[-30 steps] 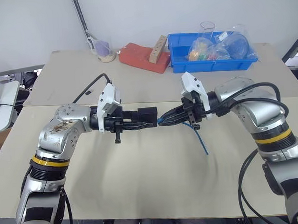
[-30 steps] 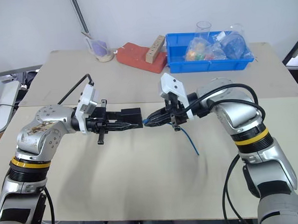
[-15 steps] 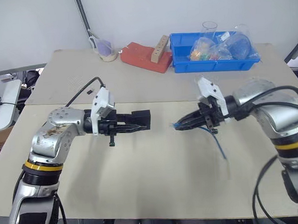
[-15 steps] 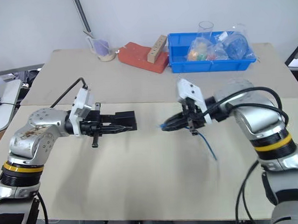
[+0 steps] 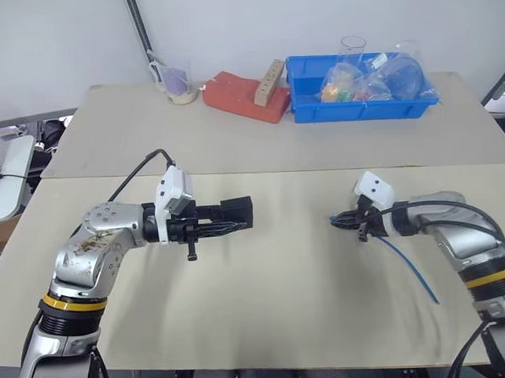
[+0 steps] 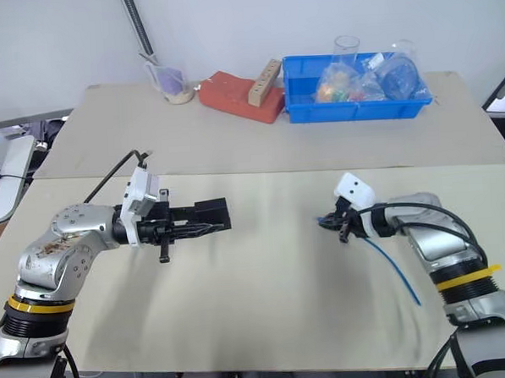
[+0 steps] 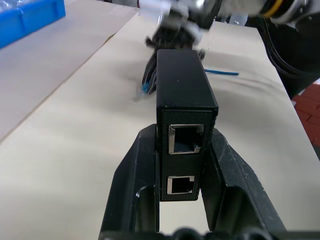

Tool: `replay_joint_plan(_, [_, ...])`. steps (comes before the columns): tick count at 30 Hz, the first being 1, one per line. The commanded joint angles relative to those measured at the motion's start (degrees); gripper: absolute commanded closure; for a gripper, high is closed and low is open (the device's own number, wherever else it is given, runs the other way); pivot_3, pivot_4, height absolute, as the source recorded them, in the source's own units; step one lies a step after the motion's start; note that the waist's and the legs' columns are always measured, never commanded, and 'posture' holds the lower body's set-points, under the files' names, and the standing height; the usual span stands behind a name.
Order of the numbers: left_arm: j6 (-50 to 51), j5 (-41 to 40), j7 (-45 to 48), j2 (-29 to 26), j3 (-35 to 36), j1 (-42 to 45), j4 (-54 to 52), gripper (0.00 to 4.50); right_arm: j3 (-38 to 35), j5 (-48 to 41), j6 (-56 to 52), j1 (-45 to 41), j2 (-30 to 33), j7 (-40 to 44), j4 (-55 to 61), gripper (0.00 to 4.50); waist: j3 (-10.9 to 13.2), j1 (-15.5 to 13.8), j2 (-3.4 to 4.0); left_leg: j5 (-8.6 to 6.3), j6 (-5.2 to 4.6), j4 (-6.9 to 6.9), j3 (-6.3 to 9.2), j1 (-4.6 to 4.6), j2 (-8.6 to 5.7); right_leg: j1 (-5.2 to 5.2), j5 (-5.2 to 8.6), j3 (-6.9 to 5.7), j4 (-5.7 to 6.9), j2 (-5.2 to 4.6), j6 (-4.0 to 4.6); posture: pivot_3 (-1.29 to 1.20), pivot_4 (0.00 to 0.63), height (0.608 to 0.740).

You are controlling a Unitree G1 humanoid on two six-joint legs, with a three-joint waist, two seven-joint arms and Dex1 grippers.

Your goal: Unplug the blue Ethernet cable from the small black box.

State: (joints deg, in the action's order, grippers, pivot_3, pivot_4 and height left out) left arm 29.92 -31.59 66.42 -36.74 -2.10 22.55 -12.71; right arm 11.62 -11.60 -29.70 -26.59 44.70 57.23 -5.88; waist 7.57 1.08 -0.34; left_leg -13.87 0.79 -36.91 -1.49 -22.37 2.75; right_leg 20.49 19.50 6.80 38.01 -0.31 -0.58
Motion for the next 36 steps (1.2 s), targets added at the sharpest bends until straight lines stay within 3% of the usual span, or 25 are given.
replay_joint_plan(1, [-0.93,-0.78,-1.5,0.19,1.23,0.32,-2.97,3.92,-2.11,-0.49,1.0,0.42,0.15,0.72,1.86,4.03,0.0,0.05,0.0,0.0,0.0,0.0,0.01,0.01,0.0,-0.02,0.0,0.0,-0.01,0.02,0.0,0.0,0.15,0.74])
replay_joint_plan(8, [-0.65,-0.74,-4.73,0.05,3.32,-1.63,-3.29,3.92,-5.43,-3.58,0.5,-0.44,0.93,3.14,7.14,1.57,0.0,-0.01,0.0,0.0,0.0,0.02,0.02,0.02,0.0,-0.02,0.0,0.0,-0.02,0.03,0.0,0.0,0.15,0.74])
replay_joint_plan(12, [-1.07,-0.18,-9.45,0.6,6.69,-3.79,-2.32,3.92,-8.82,-8.57,-3.64,-0.38,0.69,3.27,15.82,0.16,0.0,-0.06,0.0,0.0,0.0,0.02,0.03,0.02,0.04,-0.02,0.0,-0.01,-0.01,0.01,0.0,0.0,0.15,0.74])
replay_joint_plan(13, [-1.75,0.48,-11.27,1.04,7.7,-4.33,-1.46,3.92,-9.87,-10.58,-5.81,-0.68,0.01,2.5,18.5,0.03,0.0,-0.06,0.01,0.0,0.0,0.02,0.06,0.0,0.05,-0.02,0.0,-0.03,-0.01,0.01,0.0,0.0,0.15,0.74])
replay_joint_plan(17, [-7.42,4.82,-20.88,4.58,12.78,-7.14,3.78,3.92,-14.79,-22.63,-16.66,-3.17,-7.04,-5.54,31.16,0.03,0.0,0.22,0.0,-0.01,0.0,0.06,0.08,0.02,0.1,-0.04,0.0,-0.01,0.03,0.02,0.0,0.0,0.15,0.74])
replay_joint_plan(23, [-18.64,12.7,-36.61,12.17,17.04,-7.17,14.27,3.92,-11.77,-24.36,-22.13,-4.65,-12.05,-15.6,40.03,0.03,-0.05,-0.55,-0.11,-0.01,0.01,0.06,0.16,-0.02,0.06,-0.04,0.0,-0.12,0.02,-0.14,0.0,0.0,0.15,0.74])
replay_joint_plan(34, [-32.23,17.55,-39.32,16.42,15.71,-6.46,32.03,3.92,-10.62,-22.24,-19.67,-1.86,-9.2,-16.46,38.09,0.03,-0.07,-0.11,-0.18,0.0,0.01,0.07,0.15,-0.02,0.05,-0.02,0.0,-0.17,0.03,-0.12,0.0,0.0,0.15,0.74])
replay_joint_plan(36, [-32.87,17.22,-38.9,16.45,15.73,-6.43,33.15,3.1,-10.7,-22.08,-19.3,-1.79,-9.04,-16.44,37.6,0.0,-0.07,0.0,-0.18,-0.01,0.01,0.08,0.15,-0.02,0.05,-0.02,0.0,-0.17,0.03,-0.09,0.0,0.0,0.15,0.74])
